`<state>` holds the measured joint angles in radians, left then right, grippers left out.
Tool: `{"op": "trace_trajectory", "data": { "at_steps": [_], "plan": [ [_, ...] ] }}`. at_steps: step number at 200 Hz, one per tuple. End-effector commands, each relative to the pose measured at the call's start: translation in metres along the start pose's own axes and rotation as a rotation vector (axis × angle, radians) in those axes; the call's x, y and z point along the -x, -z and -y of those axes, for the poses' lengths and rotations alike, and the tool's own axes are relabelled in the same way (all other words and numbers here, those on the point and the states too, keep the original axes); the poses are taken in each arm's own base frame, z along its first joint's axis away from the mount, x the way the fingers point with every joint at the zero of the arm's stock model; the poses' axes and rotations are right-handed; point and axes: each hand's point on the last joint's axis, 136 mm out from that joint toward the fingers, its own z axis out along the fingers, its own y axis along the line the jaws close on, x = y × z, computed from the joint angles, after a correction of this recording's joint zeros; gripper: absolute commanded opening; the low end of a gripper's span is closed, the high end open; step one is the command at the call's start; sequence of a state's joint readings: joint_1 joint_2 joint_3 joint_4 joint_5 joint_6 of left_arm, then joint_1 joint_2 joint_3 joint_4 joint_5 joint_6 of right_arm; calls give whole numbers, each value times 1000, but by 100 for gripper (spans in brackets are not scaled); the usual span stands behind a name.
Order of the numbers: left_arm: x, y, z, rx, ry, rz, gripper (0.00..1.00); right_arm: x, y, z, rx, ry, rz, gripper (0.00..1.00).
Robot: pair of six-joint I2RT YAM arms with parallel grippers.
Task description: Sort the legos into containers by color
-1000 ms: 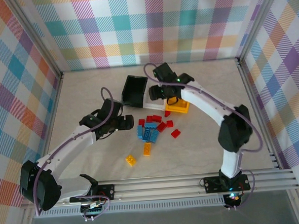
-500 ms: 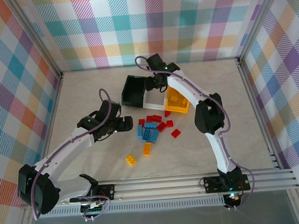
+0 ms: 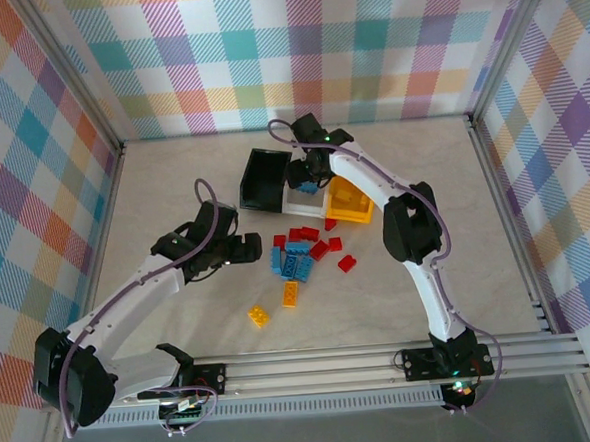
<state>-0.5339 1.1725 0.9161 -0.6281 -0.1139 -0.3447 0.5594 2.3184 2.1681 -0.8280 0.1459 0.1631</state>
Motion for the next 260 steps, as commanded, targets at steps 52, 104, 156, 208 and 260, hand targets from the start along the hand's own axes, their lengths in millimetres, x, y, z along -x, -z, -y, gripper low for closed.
{"op": "trace_trajectory", "data": {
  "at_steps": [52,104,156,208,260],
  "plan": [
    [-25,-11,16,-94,3,-80,89,-8,80,-12,108,-56,99,78],
    [-44,-65,49,-126,-4,-186,83,-89,131,-16,182,-126,100,77],
    [-41,-100,56,-72,-12,-233,77,-158,141,-20,205,-145,36,77],
    [-43,-125,55,-29,-16,-270,67,-185,144,-16,217,-173,17,77],
    [-41,-132,49,32,-35,-285,42,-191,141,-14,210,-171,9,76]
  ]
}}
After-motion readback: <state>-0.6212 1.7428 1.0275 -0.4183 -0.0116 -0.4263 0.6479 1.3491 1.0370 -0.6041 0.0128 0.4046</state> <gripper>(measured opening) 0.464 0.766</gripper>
